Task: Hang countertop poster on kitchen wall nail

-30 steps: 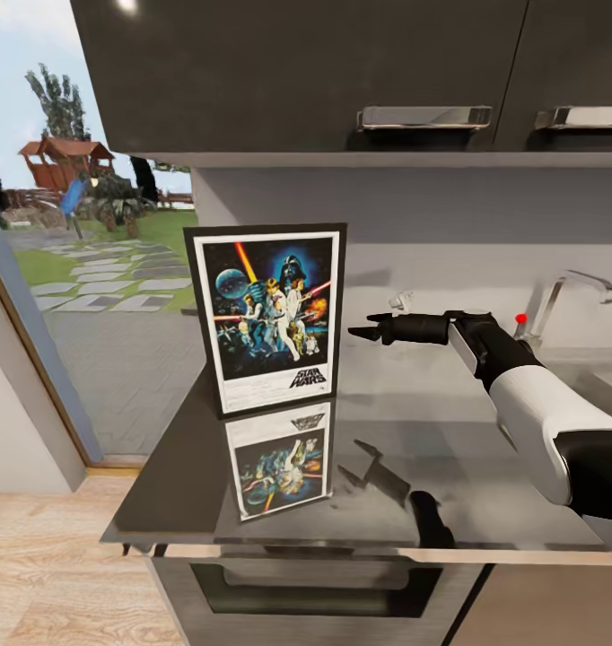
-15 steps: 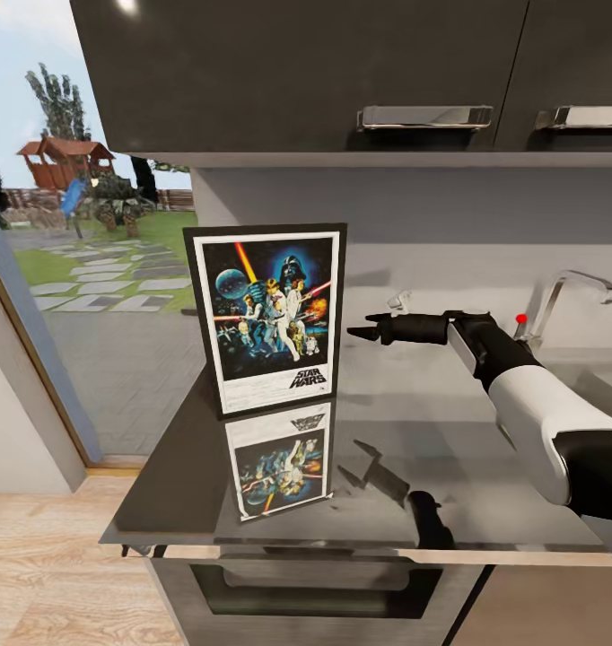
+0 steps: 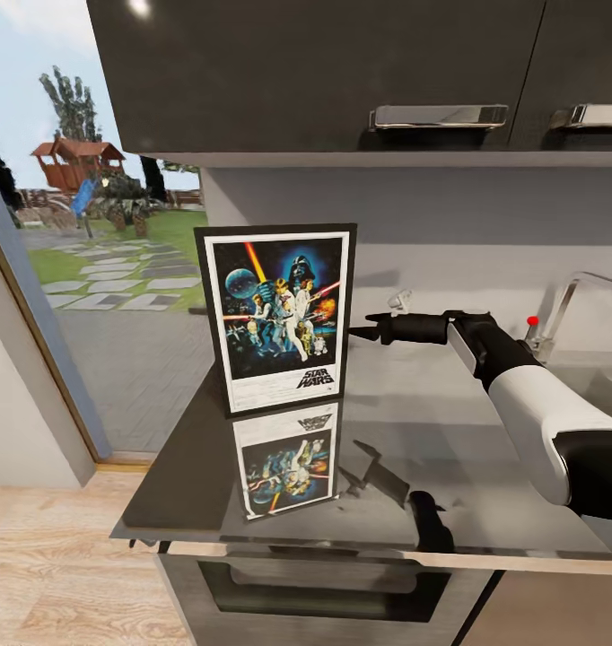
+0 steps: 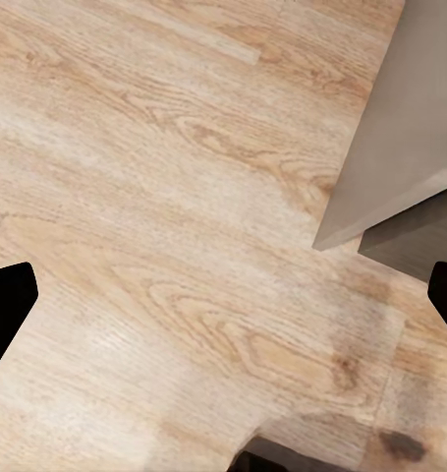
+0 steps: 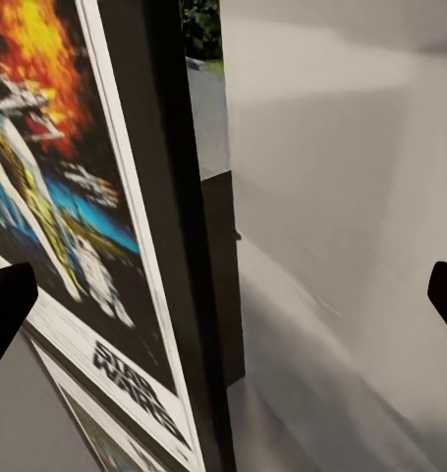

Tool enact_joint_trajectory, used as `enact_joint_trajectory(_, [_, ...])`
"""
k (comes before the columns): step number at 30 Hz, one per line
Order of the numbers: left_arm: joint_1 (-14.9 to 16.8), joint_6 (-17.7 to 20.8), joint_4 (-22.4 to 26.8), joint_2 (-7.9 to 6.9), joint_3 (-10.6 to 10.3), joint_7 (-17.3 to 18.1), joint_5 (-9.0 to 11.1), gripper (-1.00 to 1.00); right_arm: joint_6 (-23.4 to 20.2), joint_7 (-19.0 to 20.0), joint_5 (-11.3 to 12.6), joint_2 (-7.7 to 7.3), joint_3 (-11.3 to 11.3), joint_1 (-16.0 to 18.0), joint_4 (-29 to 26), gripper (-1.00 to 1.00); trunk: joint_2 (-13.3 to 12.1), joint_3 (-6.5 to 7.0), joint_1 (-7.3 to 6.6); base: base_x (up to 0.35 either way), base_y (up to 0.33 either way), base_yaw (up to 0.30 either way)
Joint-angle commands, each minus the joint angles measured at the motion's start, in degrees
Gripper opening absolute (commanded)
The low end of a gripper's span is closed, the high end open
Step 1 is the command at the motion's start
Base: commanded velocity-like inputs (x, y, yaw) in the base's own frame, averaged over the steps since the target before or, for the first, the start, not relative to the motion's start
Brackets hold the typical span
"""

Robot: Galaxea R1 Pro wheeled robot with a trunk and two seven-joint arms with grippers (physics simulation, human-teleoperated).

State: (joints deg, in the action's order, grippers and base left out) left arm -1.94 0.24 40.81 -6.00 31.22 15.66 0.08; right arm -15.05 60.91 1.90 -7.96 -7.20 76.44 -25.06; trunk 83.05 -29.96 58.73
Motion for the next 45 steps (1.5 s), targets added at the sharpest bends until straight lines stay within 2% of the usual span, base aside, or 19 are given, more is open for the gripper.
enact_joint_trajectory(1, [0.0,0.0,0.1,0.02,0.2,0.3,0.0,1.0,-0.5,0.1,0.2,-0.04,-0.2,0.0,-0.1,1.0,0.0,-0.05,0.0,0.0,0.0,0.008])
enact_joint_trajectory(15, [0.0,0.0,0.1,0.02,0.2,0.4,0.0,1.0,-0.6,0.1,0.2,0.03,-0.2,0.0,-0.2,1.0,0.0,-0.08,0.0,0.0,0.0,0.005])
enact_joint_trajectory(45, [0.0,0.0,0.1,0.02,0.2,0.5,0.0,1.0,-0.8,0.1,0.4,0.24,-0.1,0.0,-0.2,1.0,0.0,-2.1,0.0,0.0,0.0,0.0])
